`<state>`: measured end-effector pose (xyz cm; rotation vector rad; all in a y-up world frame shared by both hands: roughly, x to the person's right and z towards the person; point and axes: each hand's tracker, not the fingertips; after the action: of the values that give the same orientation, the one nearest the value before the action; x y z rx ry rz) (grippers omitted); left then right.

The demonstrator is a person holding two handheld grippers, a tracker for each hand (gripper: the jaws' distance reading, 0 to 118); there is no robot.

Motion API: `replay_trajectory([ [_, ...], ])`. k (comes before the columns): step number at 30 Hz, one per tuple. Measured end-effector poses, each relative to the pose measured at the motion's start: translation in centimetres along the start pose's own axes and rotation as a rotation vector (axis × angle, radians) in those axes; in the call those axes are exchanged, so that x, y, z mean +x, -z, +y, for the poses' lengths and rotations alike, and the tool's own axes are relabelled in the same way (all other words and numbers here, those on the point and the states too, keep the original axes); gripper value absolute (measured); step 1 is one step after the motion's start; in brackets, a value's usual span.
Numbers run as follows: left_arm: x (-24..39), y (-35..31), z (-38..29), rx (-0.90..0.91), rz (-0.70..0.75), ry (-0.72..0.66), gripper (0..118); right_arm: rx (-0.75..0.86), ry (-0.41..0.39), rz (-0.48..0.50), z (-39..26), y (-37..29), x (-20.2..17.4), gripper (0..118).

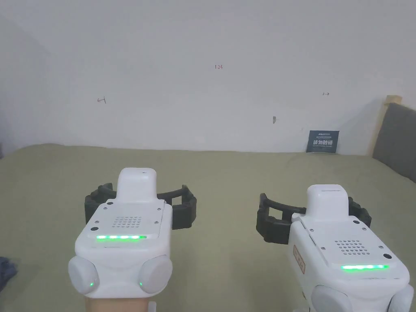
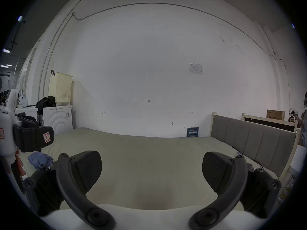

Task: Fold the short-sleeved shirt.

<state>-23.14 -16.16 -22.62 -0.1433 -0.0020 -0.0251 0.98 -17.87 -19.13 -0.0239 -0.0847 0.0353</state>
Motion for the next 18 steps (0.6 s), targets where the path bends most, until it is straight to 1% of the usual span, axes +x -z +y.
replay_trajectory([
  [7, -0.5, -0.5, 0.1, 0.001, -0.017, -0.027, 118, 0.002, -0.001, 0.006, 0.0, -0.3, -0.2, 118],
  [10, -0.7, -1.0, 0.0, 0.013, -0.038, -0.054, 118, 0.006, -0.018, 0.000, -0.1, -0.4, -0.3, 118],
  [14, -0.6, -1.1, 0.1, 0.027, -0.028, -0.037, 118, 0.003, -0.017, -0.001, -0.3, -0.4, -0.2, 118],
  [18, -0.8, -1.2, 0.1, 0.026, -0.034, -0.050, 118, 0.006, -0.026, 0.011, -0.5, -0.2, 0.1, 118],
])
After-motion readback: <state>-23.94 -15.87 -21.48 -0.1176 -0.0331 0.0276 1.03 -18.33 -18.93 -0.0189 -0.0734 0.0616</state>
